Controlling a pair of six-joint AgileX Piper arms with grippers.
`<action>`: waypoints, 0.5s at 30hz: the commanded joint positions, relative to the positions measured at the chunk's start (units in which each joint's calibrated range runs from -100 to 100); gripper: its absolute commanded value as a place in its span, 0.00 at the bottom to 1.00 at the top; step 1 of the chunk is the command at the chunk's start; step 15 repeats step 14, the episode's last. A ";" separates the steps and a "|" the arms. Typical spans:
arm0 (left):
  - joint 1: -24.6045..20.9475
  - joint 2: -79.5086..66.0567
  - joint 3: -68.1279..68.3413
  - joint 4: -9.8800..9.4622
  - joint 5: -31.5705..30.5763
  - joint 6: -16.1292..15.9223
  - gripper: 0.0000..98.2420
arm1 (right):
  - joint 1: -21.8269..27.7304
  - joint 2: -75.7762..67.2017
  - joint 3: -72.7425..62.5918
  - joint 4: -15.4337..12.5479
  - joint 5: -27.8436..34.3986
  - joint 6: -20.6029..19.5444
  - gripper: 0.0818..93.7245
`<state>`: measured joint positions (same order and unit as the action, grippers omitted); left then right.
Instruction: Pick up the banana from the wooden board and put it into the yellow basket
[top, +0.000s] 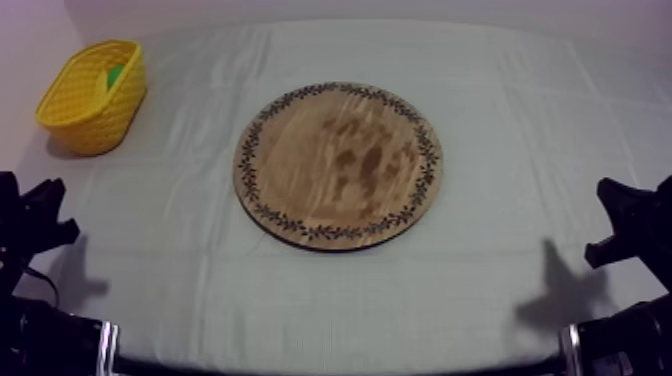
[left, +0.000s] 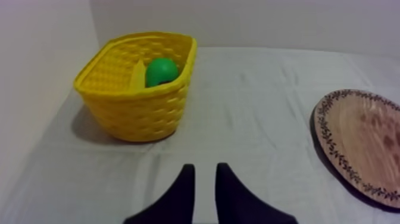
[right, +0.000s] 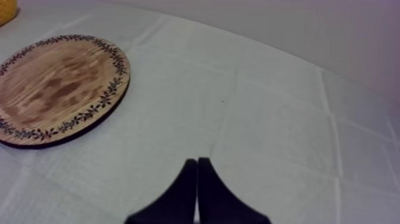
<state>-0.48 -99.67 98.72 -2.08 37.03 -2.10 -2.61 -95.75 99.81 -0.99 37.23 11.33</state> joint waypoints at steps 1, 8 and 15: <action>-0.04 -0.05 0.05 0.00 -0.12 -0.47 0.12 | 0.01 0.00 -0.03 -0.01 0.03 0.00 0.00; -0.06 -0.07 0.82 0.00 -2.63 10.55 0.03 | 0.01 0.00 -0.03 -0.01 0.03 -0.02 0.00; -0.06 -0.07 0.93 0.00 -2.95 13.87 0.00 | 0.01 0.00 -0.03 -0.01 0.03 -0.02 0.00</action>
